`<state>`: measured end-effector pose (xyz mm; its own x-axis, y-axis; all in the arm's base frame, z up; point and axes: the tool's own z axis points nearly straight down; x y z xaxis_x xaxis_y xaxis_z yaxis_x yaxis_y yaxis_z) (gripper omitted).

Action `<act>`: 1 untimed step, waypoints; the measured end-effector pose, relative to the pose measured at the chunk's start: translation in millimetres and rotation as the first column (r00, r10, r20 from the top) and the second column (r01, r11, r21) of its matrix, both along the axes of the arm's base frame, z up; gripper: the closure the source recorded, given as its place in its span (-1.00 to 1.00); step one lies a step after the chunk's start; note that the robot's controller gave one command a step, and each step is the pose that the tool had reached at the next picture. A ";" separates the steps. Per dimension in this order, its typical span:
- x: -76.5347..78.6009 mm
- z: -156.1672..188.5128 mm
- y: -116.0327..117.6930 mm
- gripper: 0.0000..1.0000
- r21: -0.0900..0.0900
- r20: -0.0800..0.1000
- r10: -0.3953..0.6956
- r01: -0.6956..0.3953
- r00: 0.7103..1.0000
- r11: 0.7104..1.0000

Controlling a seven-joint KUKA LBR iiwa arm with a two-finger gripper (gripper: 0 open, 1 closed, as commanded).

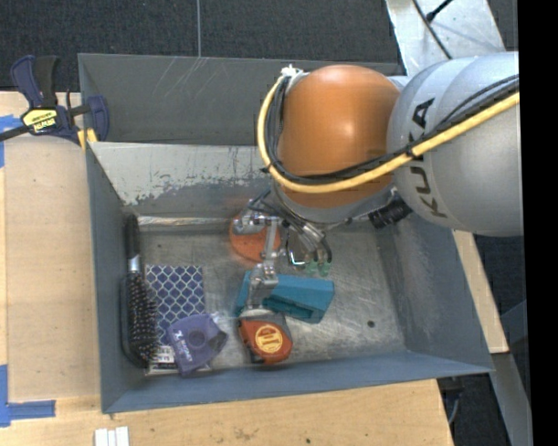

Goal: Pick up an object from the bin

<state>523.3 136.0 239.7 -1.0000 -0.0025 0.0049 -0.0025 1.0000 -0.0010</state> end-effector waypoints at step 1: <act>1.6 4.0 -0.5 -1.00 0.002 0.008 -0.002 0.002 1.000 1.000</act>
Offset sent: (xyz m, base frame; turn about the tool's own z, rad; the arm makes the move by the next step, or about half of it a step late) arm -0.0225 0.0906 -0.1141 -0.1704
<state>524.9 135.5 243.7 -1.0000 -0.0001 -0.0029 -0.0001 1.0000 0.0009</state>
